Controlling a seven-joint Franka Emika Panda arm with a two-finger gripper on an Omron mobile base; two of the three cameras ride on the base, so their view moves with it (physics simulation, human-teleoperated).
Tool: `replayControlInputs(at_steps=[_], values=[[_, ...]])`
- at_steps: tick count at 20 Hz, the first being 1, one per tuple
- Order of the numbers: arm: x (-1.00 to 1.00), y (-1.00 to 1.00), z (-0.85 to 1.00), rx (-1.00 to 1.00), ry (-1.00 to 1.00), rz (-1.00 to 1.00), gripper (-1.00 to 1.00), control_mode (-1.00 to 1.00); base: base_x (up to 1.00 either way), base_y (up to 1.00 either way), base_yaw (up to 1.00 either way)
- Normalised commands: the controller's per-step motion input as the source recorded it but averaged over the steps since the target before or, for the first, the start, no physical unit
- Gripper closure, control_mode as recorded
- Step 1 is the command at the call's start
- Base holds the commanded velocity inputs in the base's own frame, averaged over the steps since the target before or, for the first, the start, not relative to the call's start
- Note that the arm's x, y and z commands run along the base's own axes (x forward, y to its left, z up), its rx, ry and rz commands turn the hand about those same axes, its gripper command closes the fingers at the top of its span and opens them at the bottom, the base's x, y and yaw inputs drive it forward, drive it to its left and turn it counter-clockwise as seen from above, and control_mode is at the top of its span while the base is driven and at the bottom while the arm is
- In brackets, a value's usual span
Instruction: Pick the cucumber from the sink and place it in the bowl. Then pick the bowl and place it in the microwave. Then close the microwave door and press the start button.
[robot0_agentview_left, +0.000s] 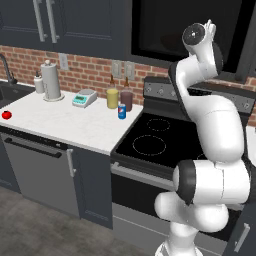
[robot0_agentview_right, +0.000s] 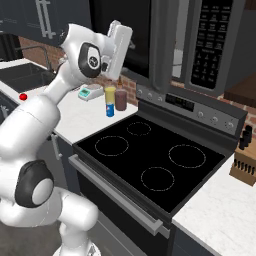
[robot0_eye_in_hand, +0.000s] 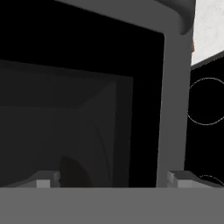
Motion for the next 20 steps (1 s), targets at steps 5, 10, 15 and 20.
replayControlInputs(at_steps=[5, 10, 15, 20], values=[[0.43, -0.28, -0.03, 0.00, 0.00, 0.00, -1.00, -1.00, 0.00, 0.00, 0.00], [0.51, -0.34, -0.15, 0.00, 0.00, 0.00, -1.00, -1.00, 0.00, 0.00, 0.00], [0.69, -0.32, -0.08, 0.00, 0.00, 0.00, -1.00, -1.00, 0.00, 0.00, 0.00], [0.83, -0.28, -0.17, 0.00, 0.00, 0.00, -1.00, -1.00, 0.00, 0.00, 0.00]])
